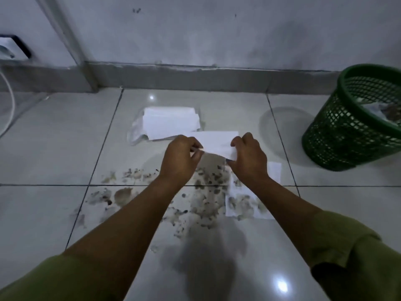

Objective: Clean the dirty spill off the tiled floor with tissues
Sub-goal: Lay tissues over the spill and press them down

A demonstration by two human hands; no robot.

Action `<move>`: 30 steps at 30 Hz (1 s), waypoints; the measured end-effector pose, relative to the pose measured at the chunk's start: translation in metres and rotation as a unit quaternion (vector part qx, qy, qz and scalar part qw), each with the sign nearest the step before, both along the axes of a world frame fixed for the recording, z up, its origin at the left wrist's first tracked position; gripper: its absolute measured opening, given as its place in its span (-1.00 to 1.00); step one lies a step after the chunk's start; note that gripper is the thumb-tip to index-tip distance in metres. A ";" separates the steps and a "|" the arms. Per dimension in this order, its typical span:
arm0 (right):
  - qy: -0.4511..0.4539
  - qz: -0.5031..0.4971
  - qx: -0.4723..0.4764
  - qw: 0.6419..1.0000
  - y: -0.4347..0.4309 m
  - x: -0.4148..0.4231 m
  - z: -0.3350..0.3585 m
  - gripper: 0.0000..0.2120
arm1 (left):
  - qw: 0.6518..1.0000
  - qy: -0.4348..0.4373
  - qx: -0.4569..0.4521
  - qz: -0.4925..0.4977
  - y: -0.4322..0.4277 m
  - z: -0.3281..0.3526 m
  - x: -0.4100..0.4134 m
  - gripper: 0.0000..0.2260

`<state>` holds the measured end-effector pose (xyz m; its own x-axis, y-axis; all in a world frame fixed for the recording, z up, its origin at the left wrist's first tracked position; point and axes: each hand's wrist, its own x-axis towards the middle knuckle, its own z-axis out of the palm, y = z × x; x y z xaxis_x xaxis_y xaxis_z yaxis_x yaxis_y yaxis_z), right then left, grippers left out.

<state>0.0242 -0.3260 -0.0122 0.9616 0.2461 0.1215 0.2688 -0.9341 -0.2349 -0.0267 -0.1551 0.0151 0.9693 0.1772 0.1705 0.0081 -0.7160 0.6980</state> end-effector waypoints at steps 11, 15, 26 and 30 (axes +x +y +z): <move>0.118 0.175 -0.191 0.959 -0.040 -0.023 -0.033 -0.50 | 0.986 0.134 0.077 -0.063 -0.013 -0.057 -0.044 -0.85; 0.132 0.219 -0.212 0.943 -0.051 -0.029 -0.038 -0.48 | 0.976 0.178 0.101 -0.072 -0.020 -0.063 -0.054 -0.82; 0.100 0.142 0.030 0.984 -0.033 -0.026 -0.040 -0.38 | 0.984 0.100 0.144 -0.034 -0.017 -0.065 -0.034 -0.70; 0.141 0.192 -0.034 0.971 -0.011 -0.036 -0.075 -0.24 | 0.958 0.176 0.210 -0.088 -0.024 -0.093 -0.028 -0.44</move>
